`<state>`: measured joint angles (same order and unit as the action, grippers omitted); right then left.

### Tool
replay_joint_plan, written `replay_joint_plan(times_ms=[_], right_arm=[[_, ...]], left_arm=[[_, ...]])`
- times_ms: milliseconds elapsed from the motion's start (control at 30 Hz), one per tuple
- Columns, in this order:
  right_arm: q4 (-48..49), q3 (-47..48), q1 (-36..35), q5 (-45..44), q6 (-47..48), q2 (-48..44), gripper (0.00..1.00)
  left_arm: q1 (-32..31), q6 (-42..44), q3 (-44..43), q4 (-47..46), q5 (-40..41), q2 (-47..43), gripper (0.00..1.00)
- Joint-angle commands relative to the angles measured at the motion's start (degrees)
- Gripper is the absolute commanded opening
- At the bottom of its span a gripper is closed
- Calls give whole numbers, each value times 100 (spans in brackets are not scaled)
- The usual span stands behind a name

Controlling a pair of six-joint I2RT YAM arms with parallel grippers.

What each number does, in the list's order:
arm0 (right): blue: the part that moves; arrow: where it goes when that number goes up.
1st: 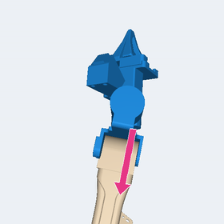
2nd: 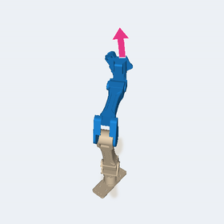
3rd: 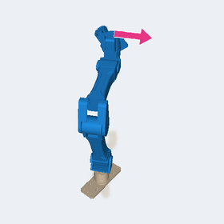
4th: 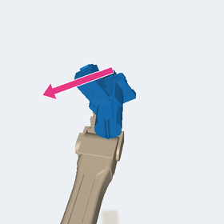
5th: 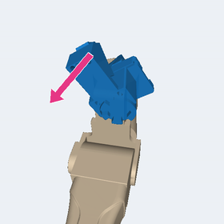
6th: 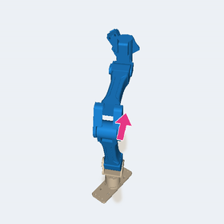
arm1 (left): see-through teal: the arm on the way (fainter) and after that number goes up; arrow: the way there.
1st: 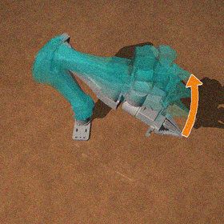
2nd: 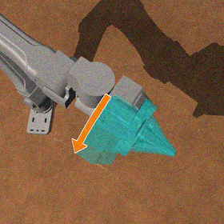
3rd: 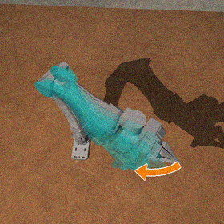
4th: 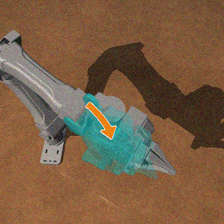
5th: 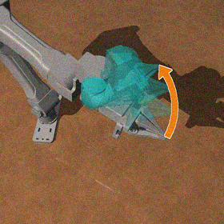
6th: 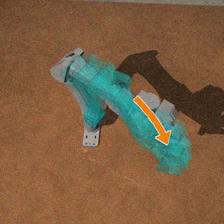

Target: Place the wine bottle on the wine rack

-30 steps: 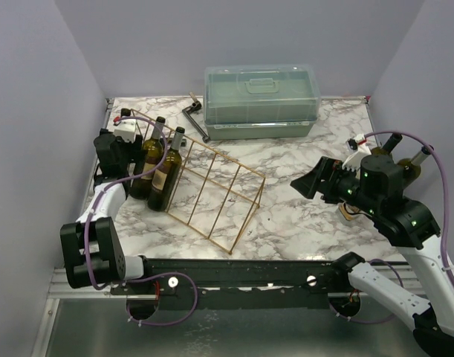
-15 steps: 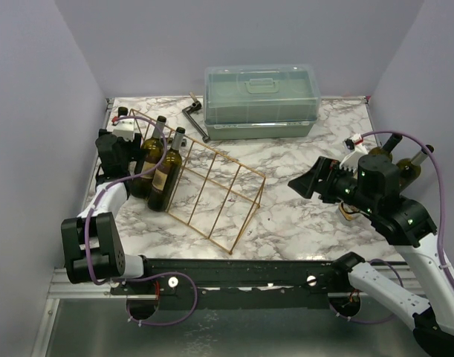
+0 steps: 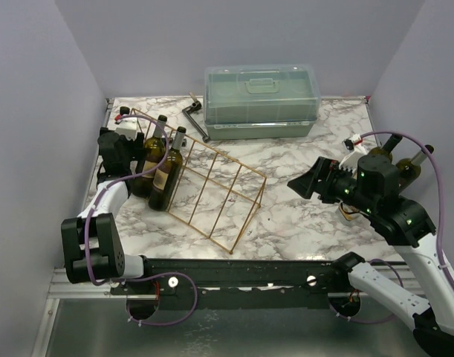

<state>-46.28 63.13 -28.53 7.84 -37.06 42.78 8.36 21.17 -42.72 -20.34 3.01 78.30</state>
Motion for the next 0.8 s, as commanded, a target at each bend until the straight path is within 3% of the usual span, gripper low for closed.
replay_joint_plan(times_ms=[0,100,767], right_arm=[[95,-115,-27,134,-21,-67,95],[111,-141,-31,165,-47,-68,95],[129,-52,-29,55,-41,54,95]], left_arm=[[-129,116,-205,93,-142,-191,86],[-137,108,-233,151,-166,-294,99],[-135,-467,-634,576,-823,-1266,99]])
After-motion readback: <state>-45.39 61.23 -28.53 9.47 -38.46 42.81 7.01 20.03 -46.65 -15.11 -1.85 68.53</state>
